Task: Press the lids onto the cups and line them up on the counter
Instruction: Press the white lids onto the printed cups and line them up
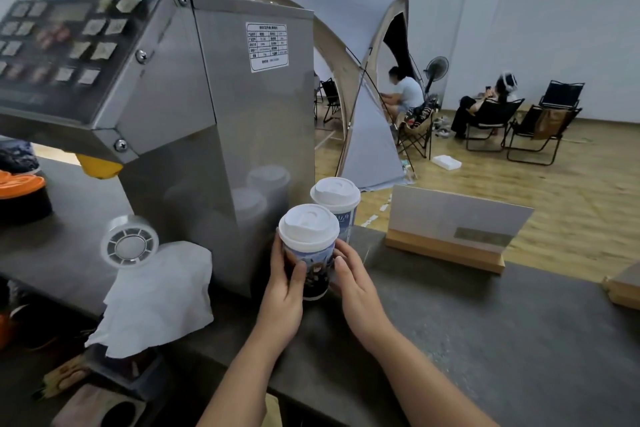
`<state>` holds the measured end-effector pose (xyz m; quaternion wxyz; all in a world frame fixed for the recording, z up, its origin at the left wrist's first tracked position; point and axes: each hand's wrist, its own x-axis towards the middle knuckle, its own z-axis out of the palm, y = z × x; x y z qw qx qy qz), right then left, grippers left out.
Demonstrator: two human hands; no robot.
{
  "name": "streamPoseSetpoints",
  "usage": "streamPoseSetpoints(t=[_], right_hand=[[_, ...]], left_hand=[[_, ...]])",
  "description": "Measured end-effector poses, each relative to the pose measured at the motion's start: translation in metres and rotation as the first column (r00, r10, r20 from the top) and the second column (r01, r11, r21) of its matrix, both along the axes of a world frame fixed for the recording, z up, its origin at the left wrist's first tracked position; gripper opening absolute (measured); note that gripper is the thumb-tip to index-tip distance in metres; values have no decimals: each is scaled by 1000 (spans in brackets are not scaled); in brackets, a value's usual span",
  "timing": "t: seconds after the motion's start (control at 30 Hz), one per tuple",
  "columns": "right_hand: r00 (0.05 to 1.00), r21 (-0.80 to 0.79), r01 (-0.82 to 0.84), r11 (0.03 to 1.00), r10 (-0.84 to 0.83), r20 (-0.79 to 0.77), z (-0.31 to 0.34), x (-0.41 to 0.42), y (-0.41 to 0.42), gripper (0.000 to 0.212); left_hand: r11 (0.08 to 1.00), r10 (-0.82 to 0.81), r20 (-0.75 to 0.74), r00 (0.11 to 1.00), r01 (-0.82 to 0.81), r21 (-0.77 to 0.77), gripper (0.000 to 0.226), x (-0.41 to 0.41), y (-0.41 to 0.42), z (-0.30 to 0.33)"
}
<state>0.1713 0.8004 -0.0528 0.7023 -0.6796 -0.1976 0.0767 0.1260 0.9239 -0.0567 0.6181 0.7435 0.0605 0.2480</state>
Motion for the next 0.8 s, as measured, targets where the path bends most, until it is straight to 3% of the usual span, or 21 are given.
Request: streamPoseSetpoints(t=[0.17, 0.27, 0.37, 0.47, 0.6, 0.8], right_hand=[[1000, -2, -10, 1000, 10, -11, 2, 0, -3, 51], [999, 27, 35, 999, -34, -21, 2, 0, -10, 31], [987, 60, 156, 986, -154, -39, 6, 2, -25, 23], [962, 117, 269, 956, -262, -70, 16, 2, -42, 23], [941, 190, 337, 922, -326, -89, 32, -3, -75, 24], [882, 199, 472, 859, -463, -92, 41, -17, -168, 23]], left_hand=[[999, 39, 11, 999, -39, 21, 62, -4, -1, -3], [988, 153, 42, 987, -152, -29, 44, -15, -7, 0], [916, 400, 142, 905, -391, -90, 32, -37, -17, 5], [868, 496, 275, 824, -473, -149, 31, -58, -38, 26], [948, 315, 371, 874, -312, -69, 28, -58, -74, 53], [999, 9, 196, 981, 0, -46, 24, -13, -149, 66]])
